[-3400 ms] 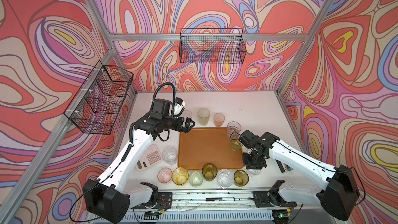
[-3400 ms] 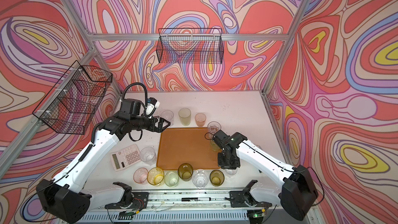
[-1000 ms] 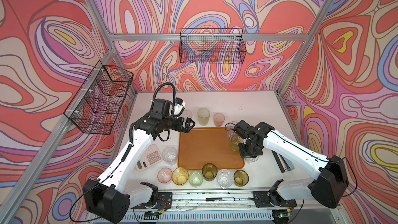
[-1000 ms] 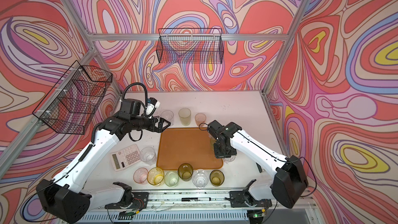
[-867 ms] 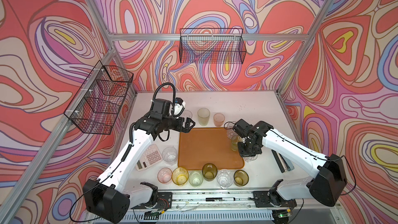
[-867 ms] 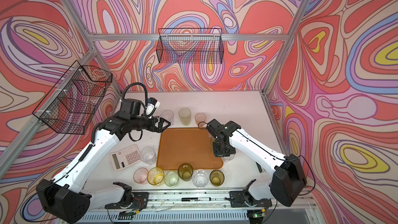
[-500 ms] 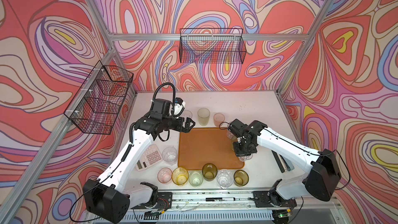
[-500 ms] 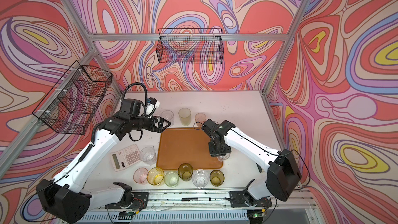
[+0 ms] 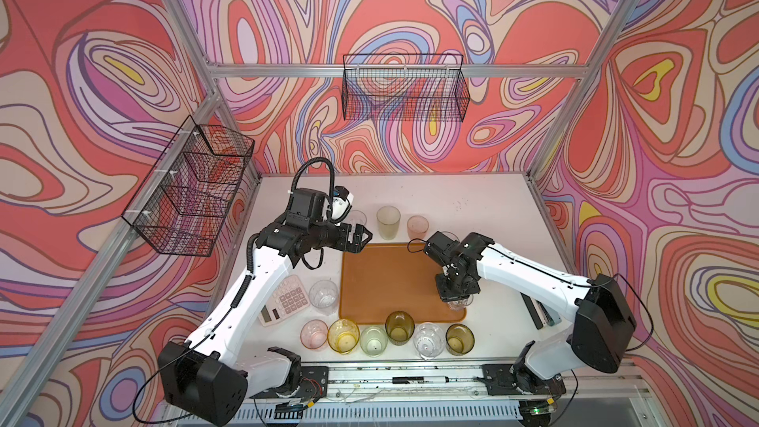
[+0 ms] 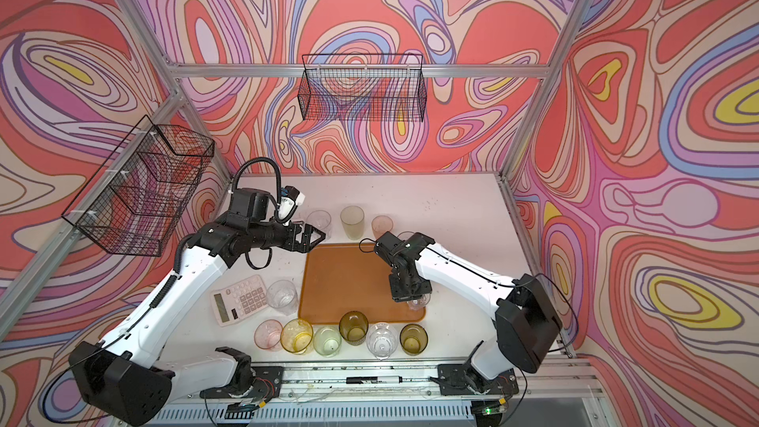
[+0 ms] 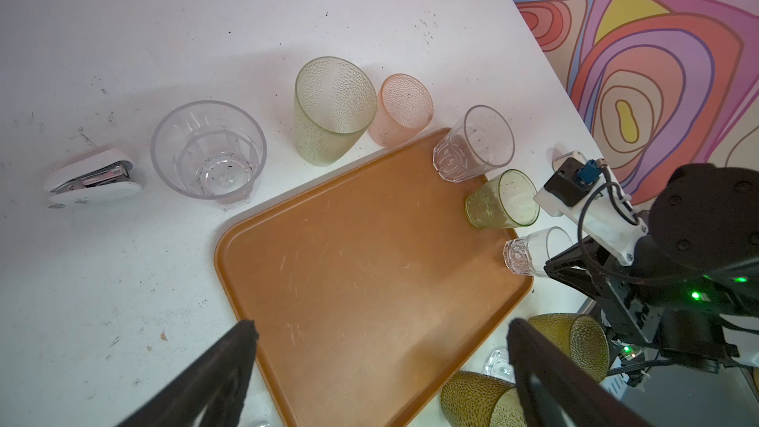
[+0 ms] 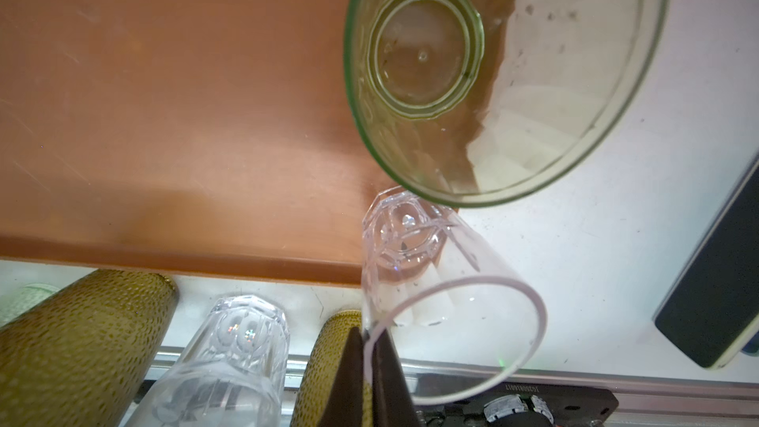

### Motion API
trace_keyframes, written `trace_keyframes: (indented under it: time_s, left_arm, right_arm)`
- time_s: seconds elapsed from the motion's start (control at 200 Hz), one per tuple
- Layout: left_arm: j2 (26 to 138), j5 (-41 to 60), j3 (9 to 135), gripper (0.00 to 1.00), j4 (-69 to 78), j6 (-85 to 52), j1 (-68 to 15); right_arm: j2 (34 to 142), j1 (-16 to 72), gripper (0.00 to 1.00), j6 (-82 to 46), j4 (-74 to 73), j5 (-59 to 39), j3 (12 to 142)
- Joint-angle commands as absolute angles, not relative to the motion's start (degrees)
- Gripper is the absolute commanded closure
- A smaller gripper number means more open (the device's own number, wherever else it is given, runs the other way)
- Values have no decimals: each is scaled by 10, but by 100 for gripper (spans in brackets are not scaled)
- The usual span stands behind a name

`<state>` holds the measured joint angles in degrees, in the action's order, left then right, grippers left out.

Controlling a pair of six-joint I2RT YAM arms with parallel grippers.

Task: Place the glasses into the tray
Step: 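Lift the small clear glass and carry it toward the green glass on the tray, then lower the clear glass beside the green glass and open right gripper while left arm rises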

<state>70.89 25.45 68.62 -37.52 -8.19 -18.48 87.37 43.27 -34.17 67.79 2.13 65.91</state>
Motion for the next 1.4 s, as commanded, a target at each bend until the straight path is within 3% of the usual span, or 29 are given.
trace_keyframes:
  time_s: [0.0,0.501,1.397]
  left_arm:
    - [701,254,682,2,-373,-80,-185]
    - [702,251,683,2,-375,-78,-185]
    - [714,252,684,3,-377,-79,-185]
  right_arm:
    - [887,443,100,-350,668,34,673]
    - [900,458,100,-352,668,41,671]
    - [881,460,83,-354,661,50,674]
